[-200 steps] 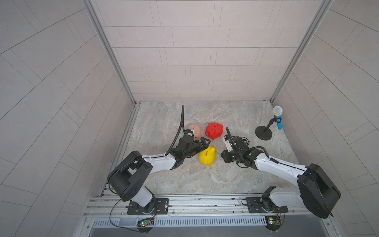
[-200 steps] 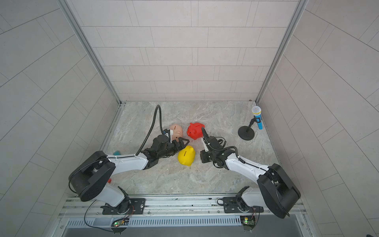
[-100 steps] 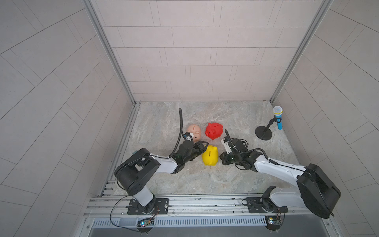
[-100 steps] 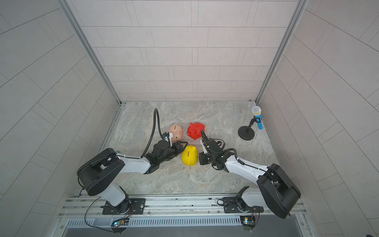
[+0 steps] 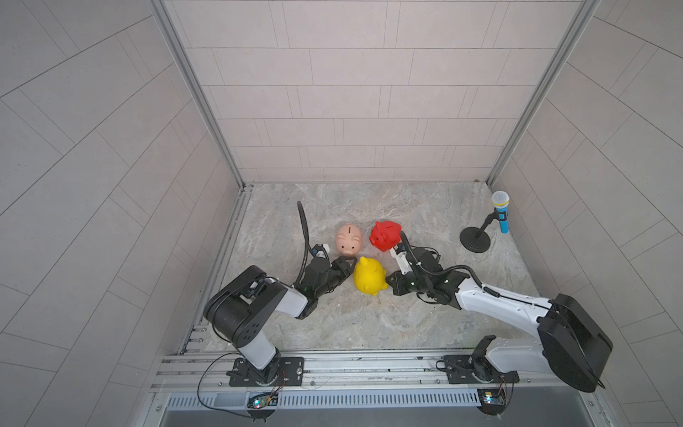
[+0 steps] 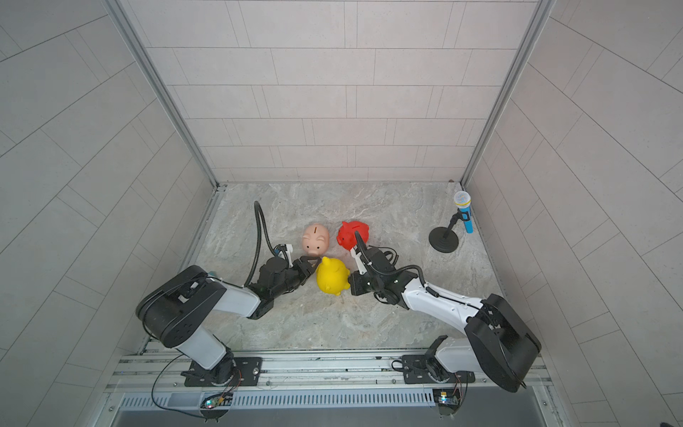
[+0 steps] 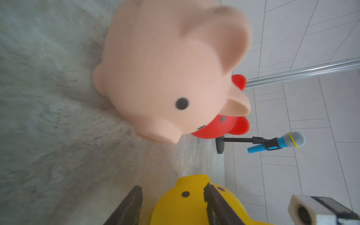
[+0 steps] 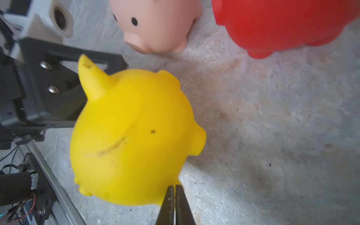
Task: Open piggy banks
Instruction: Adjust the piggy bank at the center of the board.
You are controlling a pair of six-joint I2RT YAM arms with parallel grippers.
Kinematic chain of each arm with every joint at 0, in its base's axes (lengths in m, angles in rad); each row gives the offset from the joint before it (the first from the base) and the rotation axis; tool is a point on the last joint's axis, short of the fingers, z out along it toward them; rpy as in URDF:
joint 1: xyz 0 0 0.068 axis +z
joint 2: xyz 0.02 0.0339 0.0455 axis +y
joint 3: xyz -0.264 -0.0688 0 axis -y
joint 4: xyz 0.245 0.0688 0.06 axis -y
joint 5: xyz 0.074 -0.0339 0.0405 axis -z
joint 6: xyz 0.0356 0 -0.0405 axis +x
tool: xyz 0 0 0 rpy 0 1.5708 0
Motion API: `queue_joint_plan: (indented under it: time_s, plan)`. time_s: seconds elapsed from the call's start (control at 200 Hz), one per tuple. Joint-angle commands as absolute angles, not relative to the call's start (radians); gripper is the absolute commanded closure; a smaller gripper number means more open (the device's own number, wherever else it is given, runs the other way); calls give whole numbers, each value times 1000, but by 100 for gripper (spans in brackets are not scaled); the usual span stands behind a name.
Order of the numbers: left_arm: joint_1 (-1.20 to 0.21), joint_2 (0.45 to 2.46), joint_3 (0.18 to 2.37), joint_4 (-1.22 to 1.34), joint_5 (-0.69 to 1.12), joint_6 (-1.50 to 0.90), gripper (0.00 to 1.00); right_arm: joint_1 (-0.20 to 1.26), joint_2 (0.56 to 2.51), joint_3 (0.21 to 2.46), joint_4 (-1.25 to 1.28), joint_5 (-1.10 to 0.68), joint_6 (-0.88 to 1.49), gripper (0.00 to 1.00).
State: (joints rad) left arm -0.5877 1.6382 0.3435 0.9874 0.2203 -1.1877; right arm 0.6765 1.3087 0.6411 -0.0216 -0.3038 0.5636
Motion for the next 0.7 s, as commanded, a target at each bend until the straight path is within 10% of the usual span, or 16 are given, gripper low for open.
queue_joint_plan:
  time_s: [0.0, 0.355, 0.495, 0.696]
  plan:
    - [-562, 1633, 323, 1009, 252, -1175, 39, 684, 1324, 671, 0, -316, 582, 93]
    - [-500, 1521, 323, 883, 301, -1132, 25, 689, 1300, 702, -62, -272, 537, 85]
    - [-488, 1386, 380, 607, 309, -1015, 1, 683, 1261, 695, -75, -225, 504, 80]
    - [-488, 1211, 575, 78, 254, -698, 0, 659, 1207, 673, -45, -178, 486, 63]
